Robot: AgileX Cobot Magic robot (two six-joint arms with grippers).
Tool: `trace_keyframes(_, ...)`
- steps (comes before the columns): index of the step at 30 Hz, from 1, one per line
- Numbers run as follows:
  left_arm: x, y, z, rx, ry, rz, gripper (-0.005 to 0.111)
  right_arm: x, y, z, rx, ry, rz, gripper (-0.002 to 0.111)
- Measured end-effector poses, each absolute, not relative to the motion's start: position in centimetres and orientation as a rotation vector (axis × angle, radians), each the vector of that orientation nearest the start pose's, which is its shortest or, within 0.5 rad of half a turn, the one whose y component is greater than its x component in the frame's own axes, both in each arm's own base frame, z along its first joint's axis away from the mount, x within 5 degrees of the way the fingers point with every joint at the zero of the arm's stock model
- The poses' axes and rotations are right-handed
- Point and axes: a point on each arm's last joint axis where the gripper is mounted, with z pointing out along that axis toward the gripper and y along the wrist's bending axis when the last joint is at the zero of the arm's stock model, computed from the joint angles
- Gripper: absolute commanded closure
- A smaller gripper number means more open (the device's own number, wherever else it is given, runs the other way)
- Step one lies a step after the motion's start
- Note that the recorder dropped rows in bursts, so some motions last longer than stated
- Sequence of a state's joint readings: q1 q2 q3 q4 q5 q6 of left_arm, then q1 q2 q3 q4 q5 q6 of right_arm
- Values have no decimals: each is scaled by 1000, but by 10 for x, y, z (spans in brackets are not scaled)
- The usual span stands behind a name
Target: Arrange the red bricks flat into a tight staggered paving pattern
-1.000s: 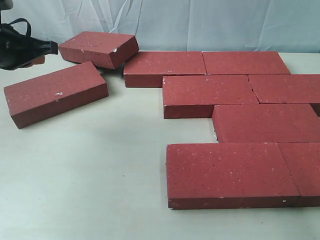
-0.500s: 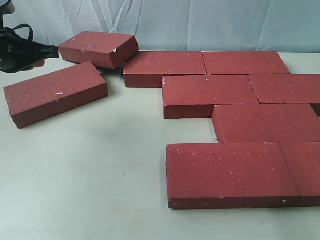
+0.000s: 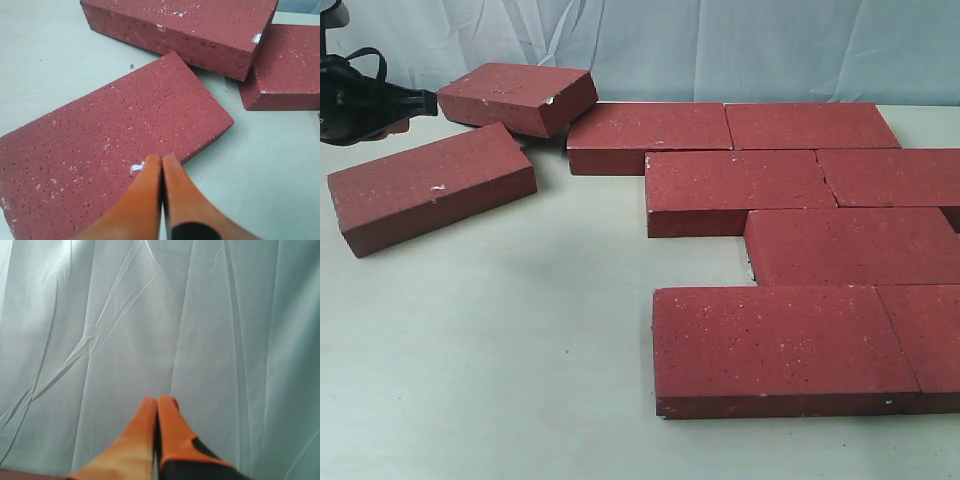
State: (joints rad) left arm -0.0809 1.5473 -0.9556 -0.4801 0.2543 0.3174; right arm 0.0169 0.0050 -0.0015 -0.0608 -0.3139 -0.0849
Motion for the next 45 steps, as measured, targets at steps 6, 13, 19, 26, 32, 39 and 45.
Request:
trace_keyframes(6,331,-37,236,-38,2324,-257,107,51,-2,237,63,1225,50,109)
trace_keyframes(13,342,-37,210,-61,2374,-238,107,54,-2,230,124,1330,129,109)
trace_keyframes(19,359,-37,198,-47,2390,-221,107,52,-3,237,131,1276,126,109)
trace_keyframes(26,391,-35,189,4,2433,-210,107,52,-3,237,135,1268,128,109)
trace_keyframes(32,412,-30,159,25,2470,-167,107,52,-3,236,133,1283,129,109)
trace_keyframes(39,417,-30,141,49,2511,-153,107,53,-3,235,131,1297,131,109)
trace_keyframes(45,412,-33,143,196,2579,-163,107,53,-3,235,131,1297,131,109)
